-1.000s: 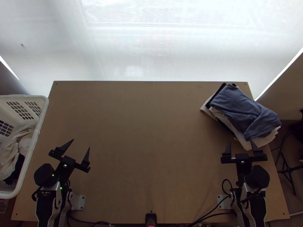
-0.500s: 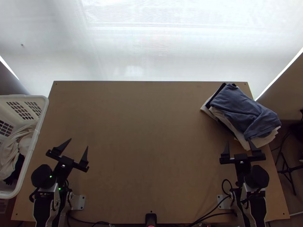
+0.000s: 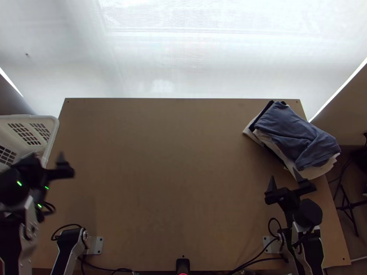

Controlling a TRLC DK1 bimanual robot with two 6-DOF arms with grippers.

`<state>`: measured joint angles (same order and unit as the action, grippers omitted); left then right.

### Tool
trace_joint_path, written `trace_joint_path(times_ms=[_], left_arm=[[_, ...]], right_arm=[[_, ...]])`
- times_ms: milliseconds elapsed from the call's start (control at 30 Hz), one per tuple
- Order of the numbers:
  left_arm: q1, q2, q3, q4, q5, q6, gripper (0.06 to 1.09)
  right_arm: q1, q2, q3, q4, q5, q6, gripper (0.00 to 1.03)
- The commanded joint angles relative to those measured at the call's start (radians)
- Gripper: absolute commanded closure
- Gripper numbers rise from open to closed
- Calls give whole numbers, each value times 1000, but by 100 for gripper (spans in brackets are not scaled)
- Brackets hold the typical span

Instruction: Fold the t-shirt

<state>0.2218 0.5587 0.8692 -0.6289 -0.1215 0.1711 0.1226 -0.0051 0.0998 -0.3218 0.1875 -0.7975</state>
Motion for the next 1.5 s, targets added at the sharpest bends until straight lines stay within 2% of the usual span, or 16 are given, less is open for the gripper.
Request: trace_joint_path(times_ms=[0, 67, 167, 300, 367, 467, 533, 633, 833, 967, 1167, 1300, 1467], left_arm=[[338, 325, 315, -160, -43, -104, 10], [436, 385, 323, -167, -53, -82, 10], [548, 446, 294, -111, -60, 25, 10], [686, 506, 215, 103, -58, 266, 10], [746, 581, 221, 141, -56, 332, 10], [818, 690, 237, 159, -44, 372, 10], [852, 742, 229, 175, -6, 392, 10], [901, 851, 229, 178, 56, 410, 10], [947, 1159, 271, 238, 54, 410, 10], [950, 1294, 301, 299, 54, 401, 10], [921, 1471, 395, 301, 52, 334, 10], [909, 1567, 485, 284, 42, 304, 10], [939, 1658, 610, 275, 39, 281, 10]], right_arm=[[22, -1, 8, -160, 17, -60, 4], [18, 1, 8, -164, 17, -42, 4], [-18, 1, 6, -122, 20, -29, 4], [-77, 13, 41, -91, -16, -22, 4], [-83, 27, 81, -122, -71, 67, 4], [-84, 76, 149, -131, -74, 299, 4], [-83, 90, 170, -114, -72, 360, 4], [-115, 120, 186, -108, -65, 362, 4], [-193, 203, 334, -137, -68, 371, 4], [-196, 370, 502, -255, -68, 377, 4], [-196, 570, 719, -329, -72, 471, 4], [-196, 642, 845, -341, -76, 575, 4], [-196, 717, 957, -395, -74, 589, 4]])
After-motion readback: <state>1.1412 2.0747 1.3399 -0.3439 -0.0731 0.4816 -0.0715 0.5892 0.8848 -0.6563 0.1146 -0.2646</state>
